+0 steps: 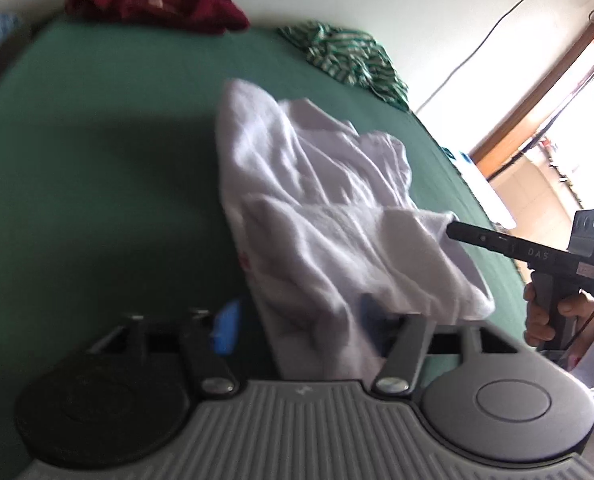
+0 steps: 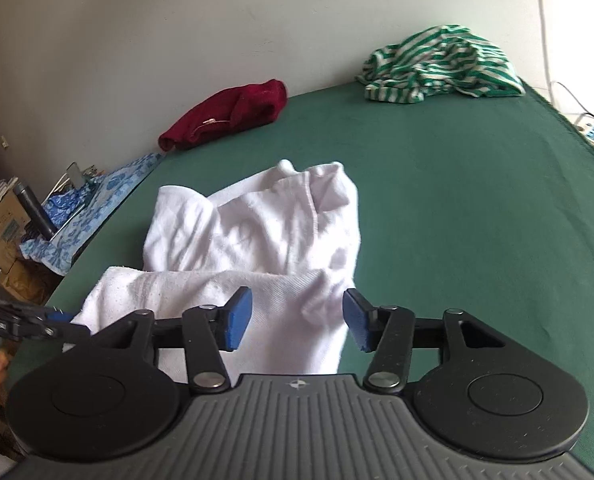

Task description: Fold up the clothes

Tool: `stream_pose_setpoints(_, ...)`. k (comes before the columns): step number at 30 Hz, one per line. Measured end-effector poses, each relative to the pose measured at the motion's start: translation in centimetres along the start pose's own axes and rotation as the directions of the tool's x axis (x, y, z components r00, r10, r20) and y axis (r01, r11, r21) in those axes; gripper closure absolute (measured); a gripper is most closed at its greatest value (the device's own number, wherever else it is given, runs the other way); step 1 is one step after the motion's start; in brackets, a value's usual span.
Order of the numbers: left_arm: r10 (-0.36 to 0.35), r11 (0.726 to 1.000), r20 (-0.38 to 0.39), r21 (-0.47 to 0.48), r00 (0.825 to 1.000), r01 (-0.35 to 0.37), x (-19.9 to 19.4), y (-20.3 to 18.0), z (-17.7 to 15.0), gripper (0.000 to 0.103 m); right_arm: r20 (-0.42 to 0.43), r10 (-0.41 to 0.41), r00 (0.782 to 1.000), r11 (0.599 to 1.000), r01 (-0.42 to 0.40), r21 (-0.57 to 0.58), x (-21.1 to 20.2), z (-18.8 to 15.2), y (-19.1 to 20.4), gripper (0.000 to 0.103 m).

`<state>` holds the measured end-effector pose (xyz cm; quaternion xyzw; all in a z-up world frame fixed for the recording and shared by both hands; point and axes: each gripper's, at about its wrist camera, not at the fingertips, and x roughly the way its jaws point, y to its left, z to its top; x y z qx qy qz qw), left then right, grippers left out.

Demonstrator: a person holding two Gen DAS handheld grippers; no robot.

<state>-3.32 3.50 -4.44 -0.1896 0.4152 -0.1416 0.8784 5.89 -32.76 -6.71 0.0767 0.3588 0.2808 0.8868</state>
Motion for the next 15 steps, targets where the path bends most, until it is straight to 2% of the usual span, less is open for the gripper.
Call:
stream_pose_setpoints(2, -0.007, 1.0, 0.011, -0.014, 1.0, 0.007, 0.3, 0.4, 0.7, 0.019, -0.003, -0.003, 1.0, 1.0, 0.003, -0.006, 0.5, 0.1, 0.1, 0.044)
stream_pose_setpoints(5, 0.002, 0.999, 0.018, -0.034, 1.0, -0.001, 2.3, 0.5, 1.9, 0.019, -0.008, -0.008, 1.0, 1.0, 0.008, -0.015, 1.3, 0.2, 0.3, 0.046)
stream_pose_setpoints(10, 0.048, 0.998, 0.029, -0.045, 0.998, -0.046, 5.4, 0.1, 3.3, 0.032, -0.01, -0.017, 1.0, 1.0, 0.016, -0.026, 2.4, 0.5, 0.5, 0.049)
stream_pose_setpoints(13, 0.067, 0.998, 0.043, -0.016, 0.997, -0.066, 5.6, -0.3, 3.4, 0.054, 0.022, -0.036, 0.999, 0.999, 0.036, 0.001, 2.0, 0.6, 0.0, 0.045)
stream_pose_setpoints(15, 0.095, 0.995, 0.039, 0.03, 0.995, -0.096, 5.8, -0.7, 3.3, 0.073, 0.017, -0.036, 0.999, 0.999, 0.036, 0.018, 2.2, 0.6, -0.3, 0.045)
